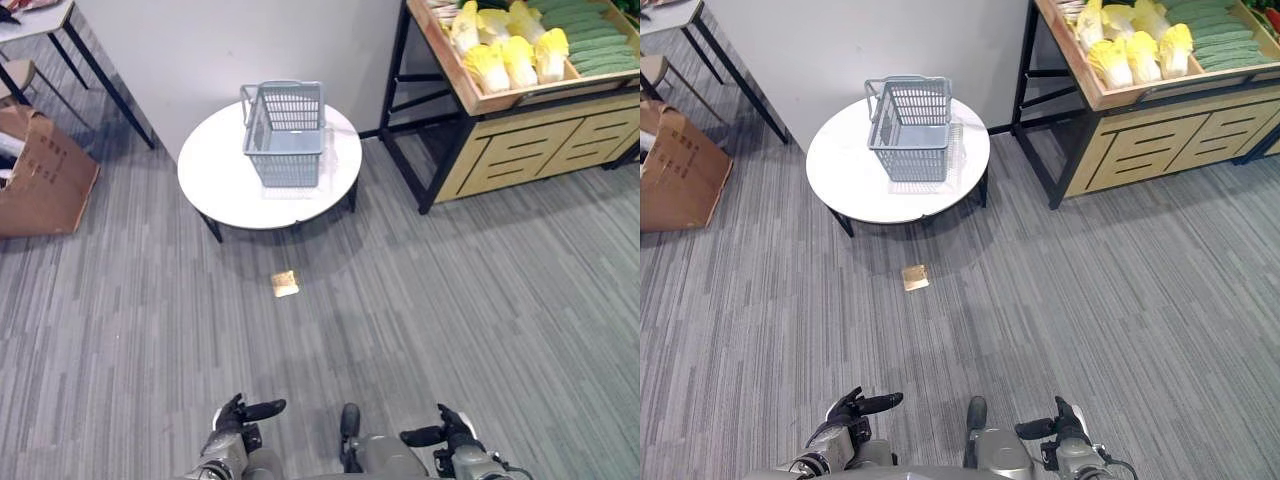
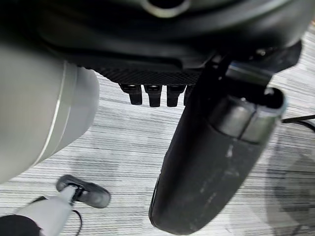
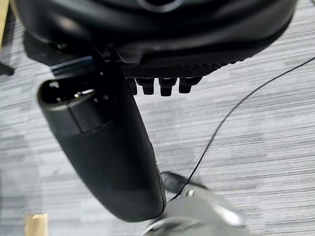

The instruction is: Get the vegetables into the basket

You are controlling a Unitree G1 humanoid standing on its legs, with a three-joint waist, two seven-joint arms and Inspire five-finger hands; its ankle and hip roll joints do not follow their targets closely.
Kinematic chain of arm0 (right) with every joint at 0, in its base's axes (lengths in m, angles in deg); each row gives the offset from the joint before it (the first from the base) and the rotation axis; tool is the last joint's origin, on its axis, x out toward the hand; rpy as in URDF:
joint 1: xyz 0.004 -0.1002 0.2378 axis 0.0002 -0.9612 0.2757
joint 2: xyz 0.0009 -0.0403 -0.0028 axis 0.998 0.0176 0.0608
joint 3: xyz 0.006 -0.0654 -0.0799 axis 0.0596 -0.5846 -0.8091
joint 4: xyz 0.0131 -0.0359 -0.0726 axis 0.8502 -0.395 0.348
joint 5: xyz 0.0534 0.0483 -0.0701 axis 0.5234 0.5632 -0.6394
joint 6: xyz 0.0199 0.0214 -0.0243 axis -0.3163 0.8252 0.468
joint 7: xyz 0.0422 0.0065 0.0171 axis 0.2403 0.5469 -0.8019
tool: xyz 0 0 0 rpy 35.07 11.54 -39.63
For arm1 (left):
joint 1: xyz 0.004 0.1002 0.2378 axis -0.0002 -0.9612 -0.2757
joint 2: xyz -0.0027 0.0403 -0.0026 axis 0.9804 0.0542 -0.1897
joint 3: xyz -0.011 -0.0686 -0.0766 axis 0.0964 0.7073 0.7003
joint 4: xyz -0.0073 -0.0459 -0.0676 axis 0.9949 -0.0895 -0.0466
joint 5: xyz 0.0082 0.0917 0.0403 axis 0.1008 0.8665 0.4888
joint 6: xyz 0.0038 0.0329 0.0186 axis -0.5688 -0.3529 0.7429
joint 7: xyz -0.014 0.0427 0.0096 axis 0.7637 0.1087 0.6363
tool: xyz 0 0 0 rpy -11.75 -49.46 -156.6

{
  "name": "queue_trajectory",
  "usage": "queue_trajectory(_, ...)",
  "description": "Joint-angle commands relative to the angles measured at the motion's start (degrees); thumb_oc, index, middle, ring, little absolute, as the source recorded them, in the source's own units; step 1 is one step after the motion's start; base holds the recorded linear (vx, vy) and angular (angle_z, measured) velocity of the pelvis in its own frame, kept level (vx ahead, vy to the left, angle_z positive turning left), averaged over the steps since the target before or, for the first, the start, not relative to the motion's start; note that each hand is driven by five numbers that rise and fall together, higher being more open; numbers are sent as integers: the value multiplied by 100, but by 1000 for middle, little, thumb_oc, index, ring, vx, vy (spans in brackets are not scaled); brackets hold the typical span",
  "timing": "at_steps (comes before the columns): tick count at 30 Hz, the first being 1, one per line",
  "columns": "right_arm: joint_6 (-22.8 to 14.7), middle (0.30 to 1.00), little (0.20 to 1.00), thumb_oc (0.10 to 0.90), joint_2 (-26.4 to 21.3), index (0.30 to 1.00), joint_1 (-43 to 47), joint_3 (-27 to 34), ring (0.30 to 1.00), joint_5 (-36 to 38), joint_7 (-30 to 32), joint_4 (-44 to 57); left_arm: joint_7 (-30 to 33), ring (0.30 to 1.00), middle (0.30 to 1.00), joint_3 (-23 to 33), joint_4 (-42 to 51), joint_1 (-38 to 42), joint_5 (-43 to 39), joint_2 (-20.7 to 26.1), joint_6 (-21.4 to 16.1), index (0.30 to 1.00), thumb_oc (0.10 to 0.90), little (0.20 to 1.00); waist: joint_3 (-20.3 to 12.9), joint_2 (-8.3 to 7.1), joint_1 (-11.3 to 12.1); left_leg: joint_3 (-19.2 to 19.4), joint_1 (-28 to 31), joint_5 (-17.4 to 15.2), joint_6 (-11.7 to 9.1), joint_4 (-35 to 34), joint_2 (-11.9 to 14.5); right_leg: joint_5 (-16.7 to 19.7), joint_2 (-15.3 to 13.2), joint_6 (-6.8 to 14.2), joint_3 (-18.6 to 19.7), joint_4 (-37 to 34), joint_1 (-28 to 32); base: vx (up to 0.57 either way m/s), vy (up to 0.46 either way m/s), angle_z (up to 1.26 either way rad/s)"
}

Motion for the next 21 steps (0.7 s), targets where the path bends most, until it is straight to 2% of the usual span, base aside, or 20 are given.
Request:
queue_trajectory(1, -32, 1000, 1000, 900, -143, 1000, -159, 114, 1000, 16, 145, -47, 174, 1000, 1000, -265, 95, -215, 43, -15, -114, 1000, 900, 1000, 208, 39, 28, 386, -112, -41, 653, -1406, -165, -43, -501, 612, 528, 581, -19, 265, 45, 17)
queue_trajectory(3, -8, 1000, 1000, 900, -138, 1000, -179, 106, 1000, -28, 164, -100, 238, 1000, 1000, -263, 112, -256, -6, -5, -172, 1000, 900, 1000, 213, 91, 90, 352, -314, 273, 559, -1828, -79, -98, -460, 640, 625, 488, 113, 246, 86, -32)
queue_trajectory(5, 25, 1000, 1000, 900, -151, 1000, -213, 119, 1000, -79, 221, -185, 289, 1000, 1000, -294, 157, -290, -64, 12, -221, 1000, 900, 1000, 222, 164, 203, 265, -604, 804, 402, -2209, 100, -154, -440, 674, 788, 403, 350, 287, 135, -59)
queue_trajectory(6, 25, 1000, 1000, 900, -151, 1000, -214, 120, 1000, -80, 221, -184, 290, 1000, 1000, -296, 158, -292, -64, 13, -221, 1000, 900, 1000, 235, 156, 207, 272, -578, 808, 401, -2222, 93, -161, -448, 675, 791, 405, 366, 424, 244, -41)
queue_trajectory(7, 195, 1000, 1000, 900, -316, 1000, -69, -77, 1000, -287, -51, -264, 163, 1000, 1000, 97, -403, 634, -358, 668, 231, 1000, 900, 1000, 60, 159, -39, 568, -424, 947, 318, -2442, 321, -278, -414, 715, 1200, 383, 644, 328, 188, -41)
queue_trajectory(8, 195, 1000, 1000, 900, -318, 1000, -71, -77, 1000, -287, -51, -263, 165, 1000, 1000, 96, -400, 632, -358, 665, 232, 1000, 900, 1000, 51, 168, -32, 571, -432, 953, 316, -2446, 330, -267, -405, 713, 1205, 378, 634, 569, 340, -86)
queue_trajectory(9, 160, 1000, 1000, 900, -194, 1000, -230, -20, 1000, -417, -10, -288, 36, 1000, 1000, 295, -588, -35, -158, 421, 140, 1000, 900, 1000, -104, 122, 0, 672, -318, 836, 348, -2337, 306, -411, -435, 734, 1299, 431, 802, 364, 240, -114)
queue_trajectory(11, 139, 1000, 1000, 900, -113, 1000, -349, -1, 1000, -501, 10, -282, 52, 1000, 1000, 421, -665, -90, -33, 394, 119, 1000, 900, 1000, -244, 43, -65, 836, -86, 726, 447, -2483, 211, -433, -493, 802, 1389, 546, 844, 399, 307, -115)
queue_trajectory(12, 149, 1000, 1000, 900, -36, 1000, -440, -6, 1000, -558, 8, -259, 123, 1000, 1000, 489, -665, -102, 38, 396, 107, 1000, 900, 1000, -320, -46, -94, 999, 83, 593, 587, -2535, 50, -372, -589, 905, 1489, 831, 761, 294, 320, -60)
queue_trajectory(15, 172, 1000, 1000, 900, 80, 1000, -475, -87, 1000, -619, -13, -219, 148, 1000, 1000, 496, -598, -129, 48, 442, 88, 1000, 900, 1000, -366, -153, -87, 1161, 197, 371, 782, -2480, -166, -55, -682, 1022, 1642, 1104, 664, 211, 276, -39)
queue_trajectory(19, 165, 1000, 1000, 900, 170, 1000, -434, -134, 1000, -615, -40, -191, 74, 1000, 1000, 501, -550, -218, 22, 435, 70, 1000, 900, 1000, -408, -235, -4, 1250, 272, 142, 966, -2433, -414, 400, -812, 1121, 1746, 1204, 623, 145, 213, -5)
queue_trajectory(21, 157, 1000, 1000, 900, 189, 1000, -416, -150, 1000, -619, -46, -180, 58, 1000, 1000, 491, -549, -242, 34, 430, 72, 1000, 900, 1000, -417, -244, 20, 1269, 291, 81, 1008, -2417, -464, 491, -846, 1140, 1744, 1228, 617, 87, 131, 4)
